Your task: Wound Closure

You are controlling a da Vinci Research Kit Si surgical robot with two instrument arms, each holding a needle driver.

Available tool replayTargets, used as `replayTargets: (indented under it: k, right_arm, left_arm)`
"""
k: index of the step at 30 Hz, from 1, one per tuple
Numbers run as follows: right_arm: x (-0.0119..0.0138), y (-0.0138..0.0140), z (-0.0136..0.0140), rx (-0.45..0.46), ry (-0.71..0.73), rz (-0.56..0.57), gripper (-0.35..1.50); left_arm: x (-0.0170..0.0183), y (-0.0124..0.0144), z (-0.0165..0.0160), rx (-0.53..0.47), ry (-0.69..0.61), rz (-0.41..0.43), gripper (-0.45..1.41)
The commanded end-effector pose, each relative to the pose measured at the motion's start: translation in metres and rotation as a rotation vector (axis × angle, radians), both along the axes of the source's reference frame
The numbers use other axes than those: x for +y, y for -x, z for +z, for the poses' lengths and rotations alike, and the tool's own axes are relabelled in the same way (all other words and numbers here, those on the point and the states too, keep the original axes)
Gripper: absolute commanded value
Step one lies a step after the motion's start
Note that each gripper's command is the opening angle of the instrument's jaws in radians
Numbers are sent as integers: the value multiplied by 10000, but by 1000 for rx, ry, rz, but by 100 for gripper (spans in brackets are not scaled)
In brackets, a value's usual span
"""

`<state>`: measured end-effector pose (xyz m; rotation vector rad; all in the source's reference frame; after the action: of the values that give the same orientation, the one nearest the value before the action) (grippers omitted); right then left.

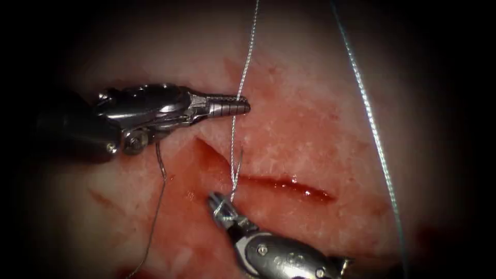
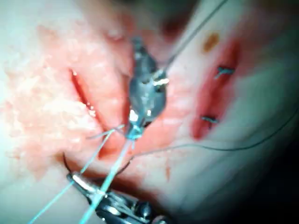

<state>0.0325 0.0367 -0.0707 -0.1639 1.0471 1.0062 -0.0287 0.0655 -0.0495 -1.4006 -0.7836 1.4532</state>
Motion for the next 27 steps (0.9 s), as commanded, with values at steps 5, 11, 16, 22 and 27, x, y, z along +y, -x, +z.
replayTargets:
  k: [5,11,16,22,27]
  right_arm:
    - [-4,-6,4,4,2,0,-35]
    - [-4,-6,5,5,2,-2,-35]
    - [-4,-7,5,5,2,-2,-35]
    - [-3,-9,6,6,2,-3,-35]
    - [-3,-9,7,8,3,-6,-35]
  left_arm:
    - [-8,6,10,99,286,81,-35]
    - [-12,4,10,186,582,147,-35]
    - [-11,6,12,280,853,209,-35]
    - [-17,9,10,325,1024,321,-35]
    - [-20,9,10,350,1006,379,-35]
